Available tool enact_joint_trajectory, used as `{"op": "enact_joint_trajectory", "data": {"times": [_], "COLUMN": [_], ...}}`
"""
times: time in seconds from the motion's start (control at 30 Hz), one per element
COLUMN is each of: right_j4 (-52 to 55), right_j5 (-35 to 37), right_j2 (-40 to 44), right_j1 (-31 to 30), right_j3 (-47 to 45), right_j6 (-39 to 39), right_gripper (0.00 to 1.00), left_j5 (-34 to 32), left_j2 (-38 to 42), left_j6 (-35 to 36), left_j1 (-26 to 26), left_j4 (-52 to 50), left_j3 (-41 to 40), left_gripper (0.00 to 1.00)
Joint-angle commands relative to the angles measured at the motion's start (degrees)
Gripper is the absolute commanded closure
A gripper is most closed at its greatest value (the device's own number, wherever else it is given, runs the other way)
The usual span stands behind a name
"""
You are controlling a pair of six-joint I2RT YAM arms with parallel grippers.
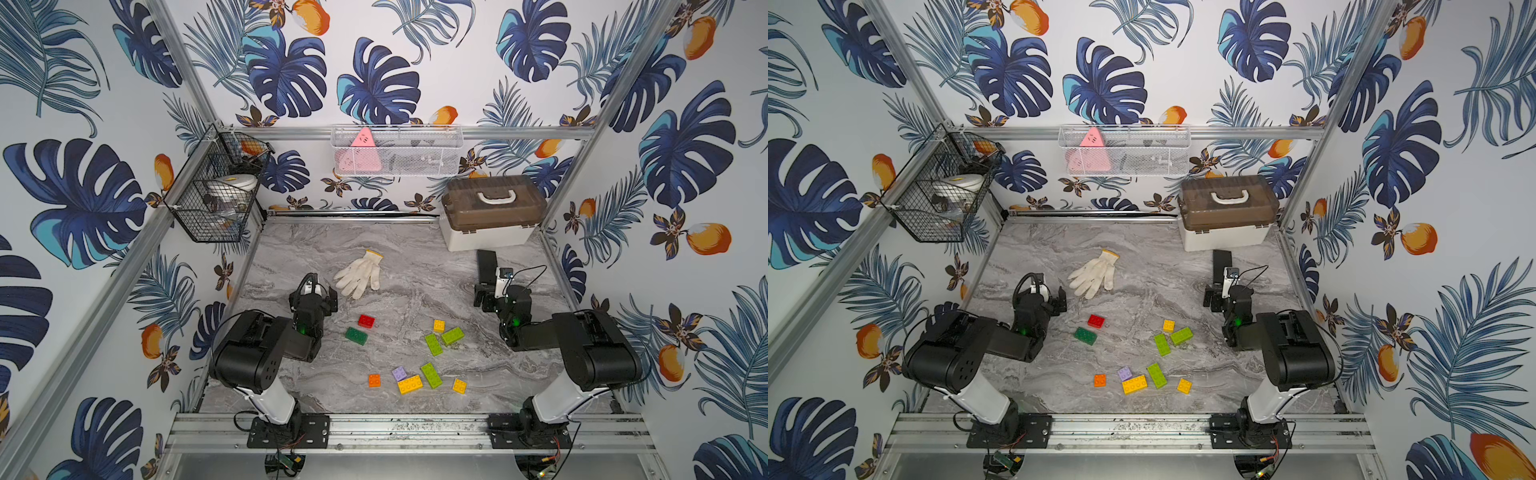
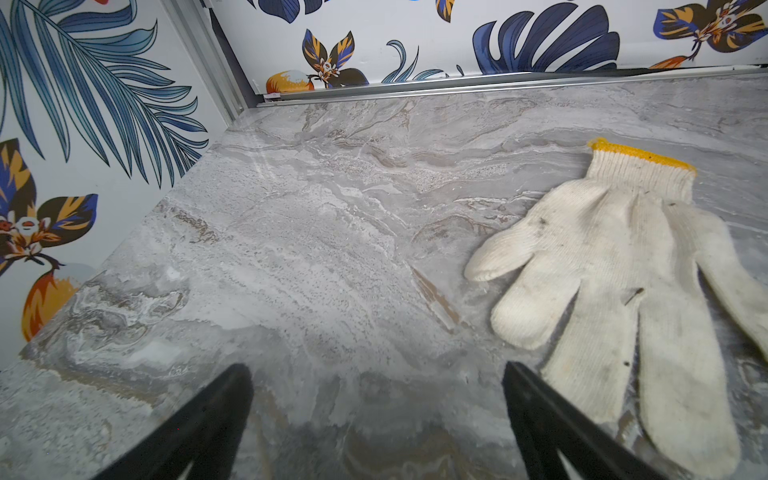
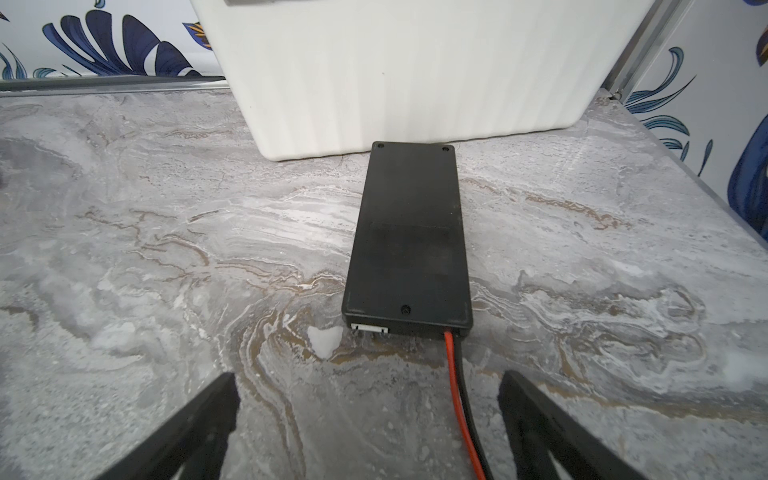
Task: Assemble the number 1 with lego
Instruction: Pick up the lego brick from the center of the board.
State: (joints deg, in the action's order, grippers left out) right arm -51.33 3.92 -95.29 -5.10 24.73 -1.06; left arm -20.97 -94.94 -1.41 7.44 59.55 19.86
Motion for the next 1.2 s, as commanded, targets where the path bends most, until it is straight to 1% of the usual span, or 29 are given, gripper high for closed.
{"op": "enact_joint_trajectory", "data": {"times": [0.0, 0.03, 0.07, 0.1, 0.17, 0.2, 0.23, 0.3, 0.33, 0.37, 0.4, 0.43, 0.5, 0.57, 0.6, 0.67, 0.73, 0.8, 0.87, 0.97, 1.03, 1.17], "right_j4": [-0.1, -0.9, -0.2, 2.4, 15.0, 25.0, 34.9, 49.2, 54.7, 58.6, 62.8, 65.9, 71.5, 76.9, 80.4, 85.6, 88.7, 90.5, 92.0, 90.6, 89.2, 86.1], "right_j5": [-0.1, 1.6, 2.8, 3.7, 4.8, 4.6, 3.8, 0.4, -2.5, -4.9, -6.8, -9.1, -12.7, -16.7, -17.5, -16.9, -15.1, -14.4, -14.3, -15.4, -15.2, -13.9], "right_j2": [0.0, 0.3, 1.6, 4.3, 11.3, 14.7, 17.8, 21.9, 23.6, 25.1, 26.8, 28.3, 30.8, 32.1, 32.3, 33.2, 34.0, 33.3, 31.4, 28.5, 26.7, 23.1], "right_j1": [0.0, 0.0, 0.0, -0.1, -0.3, -0.3, -0.3, -0.4, -0.4, -0.5, -0.6, -0.7, -1.1, -1.9, -2.9, -5.9, -10.1, -13.5, -15.5, -17.5, -18.6, -20.8], "right_j3": [0.1, -0.1, -0.2, 0.1, 3.0, 6.2, 9.6, 14.5, 16.3, 17.2, 18.1, 18.5, 18.8, 19.2, 19.7, 20.0, 19.8, 19.5, 19.7, 19.5, 19.5, 19.0], "right_j6": [0.0, 0.1, 0.6, 0.8, 1.8, 3.9, 5.9, 9.8, 12.0, 13.6, 16.0, 18.7, 23.5, 27.7, 29.6, 33.2, 37.3, 41.7, 45.8, 50.6, 53.5, 58.0], "right_gripper": [0.01, 0.05, 0.07, 0.08, 0.13, 0.15, 0.17, 0.23, 0.26, 0.28, 0.3, 0.31, 0.35, 0.41, 0.43, 0.43, 0.43, 0.43, 0.42, 0.39, 0.34, 0.32], "left_j5": [-0.1, -0.1, 0.1, 1.0, -1.9, -1.9, 0.3, 2.5, 4.2, 6.2, 6.9, 7.9, 12.6, 17.0, 18.5, 19.8, 20.4, 20.4, 20.9, 22.7, 22.8, 21.6], "left_j2": [0.1, 0.3, 0.9, 3.7, 10.9, 14.8, 18.5, 23.4, 24.8, 25.8, 26.9, 28.2, 30.7, 32.2, 32.5, 32.7, 33.1, 33.7, 34.0, 32.9, 31.7, 30.5], "left_j6": [0.3, 0.4, 1.3, 1.9, 3.0, 2.7, 1.4, -3.9, -6.6, -7.5, -8.1, -8.3, -8.4, -9.2, -9.5, -10.4, -10.5, -10.8, -10.8, -10.1, -9.8, -10.1], "left_j1": [-0.1, -0.1, 0.0, 0.3, 2.6, 3.2, 3.4, 3.9, 4.4, 5.0, 6.5, 7.9, 9.8, 11.2, 11.9, 13.1, 14.2, 14.9, 15.0, 15.1, 15.1, 15.1], "left_j4": [2.0, 2.4, 2.6, -0.1, -15.0, -22.5, -30.8, -44.3, -50.1, -54.6, -58.0, -60.0, -61.8, -64.2, -65.8, -69.4, -71.1, -70.7, -69.2, -68.6, -69.0, -71.1], "left_j3": [0.1, -0.2, -0.3, 0.4, 5.4, 8.5, 11.7, 18.2, 21.2, 22.8, 24.1, 24.4, 23.5, 22.8, 22.8, 23.2, 22.6, 21.2, 19.8, 20.4, 21.3, 22.2], "left_gripper": [0.01, 0.01, 0.03, 0.06, 0.09, 0.09, 0.08, 0.09, 0.11, 0.13, 0.14, 0.14, 0.15, 0.17, 0.19, 0.22, 0.23, 0.23, 0.23, 0.23, 0.23, 0.23]}}
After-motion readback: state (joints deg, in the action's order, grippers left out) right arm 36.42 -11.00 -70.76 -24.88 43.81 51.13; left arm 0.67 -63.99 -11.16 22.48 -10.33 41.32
